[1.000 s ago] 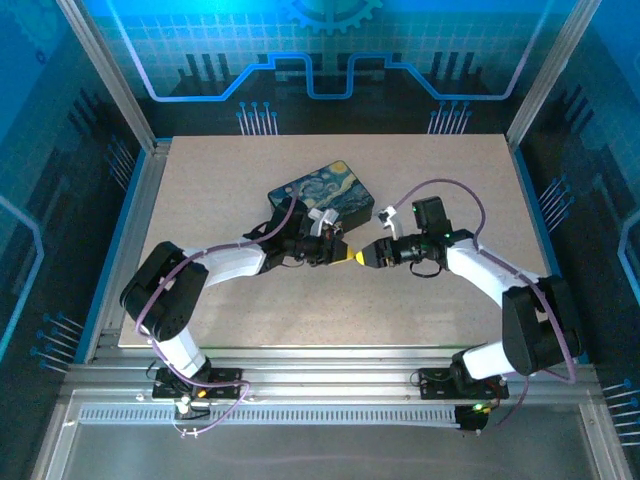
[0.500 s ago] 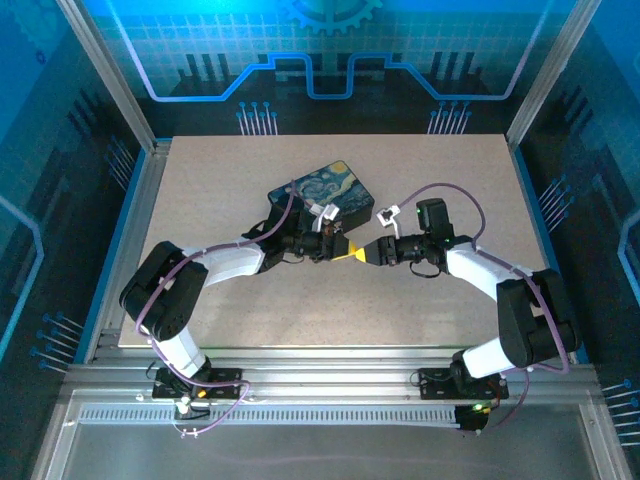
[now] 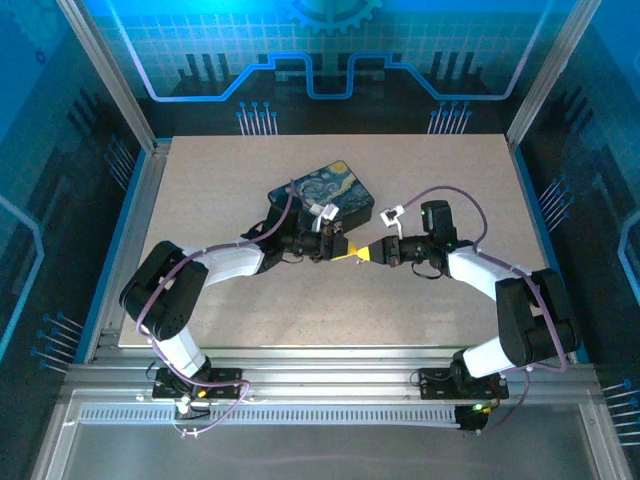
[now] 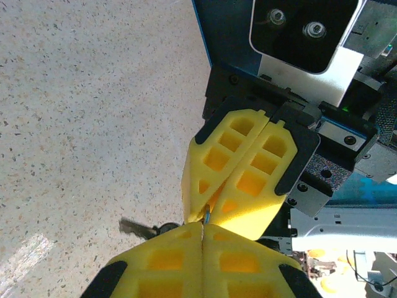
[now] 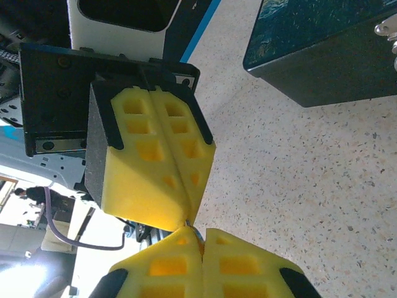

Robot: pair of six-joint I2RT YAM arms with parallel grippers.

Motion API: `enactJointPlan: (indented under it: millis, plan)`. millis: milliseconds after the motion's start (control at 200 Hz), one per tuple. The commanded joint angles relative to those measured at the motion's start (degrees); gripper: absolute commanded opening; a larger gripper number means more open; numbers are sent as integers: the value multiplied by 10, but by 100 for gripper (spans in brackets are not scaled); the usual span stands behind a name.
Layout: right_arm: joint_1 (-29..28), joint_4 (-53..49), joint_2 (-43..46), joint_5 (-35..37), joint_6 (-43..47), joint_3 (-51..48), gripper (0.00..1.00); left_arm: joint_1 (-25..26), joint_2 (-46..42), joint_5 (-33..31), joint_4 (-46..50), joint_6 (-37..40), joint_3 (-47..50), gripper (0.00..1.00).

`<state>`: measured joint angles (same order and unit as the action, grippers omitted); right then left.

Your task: Unlock the padlock with the key

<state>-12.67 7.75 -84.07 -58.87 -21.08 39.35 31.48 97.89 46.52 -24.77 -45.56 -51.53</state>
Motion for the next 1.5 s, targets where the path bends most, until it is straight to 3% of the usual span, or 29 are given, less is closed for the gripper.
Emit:
enactJointPlan:
  millis: [0,30,85,215,380,690,1056,1496]
  plan:
    - [5,39,7,-14,-22,-13,0,-1,17,7,-26,-14,6,0]
    - [7,43,8,-11,-27,-14,0,-1,19,4,-26,-16,6,1]
    - [10,36,13,4,-31,-15,0,-7,20,-6,-24,-20,7,22]
    - [19,-12,21,41,-8,-14,0,-24,8,-29,-24,-28,19,46]
    - [32,-51,35,73,9,-16,0,-25,-23,-86,70,14,5,57]
    - [35,-119,61,187,-3,2,0,-15,-15,-286,221,42,-46,59]
    - [26,-171,86,255,-23,11,0,-52,31,-473,283,95,-113,62]
    - [5,-133,57,265,-60,16,0,22,156,-657,327,92,-236,64]
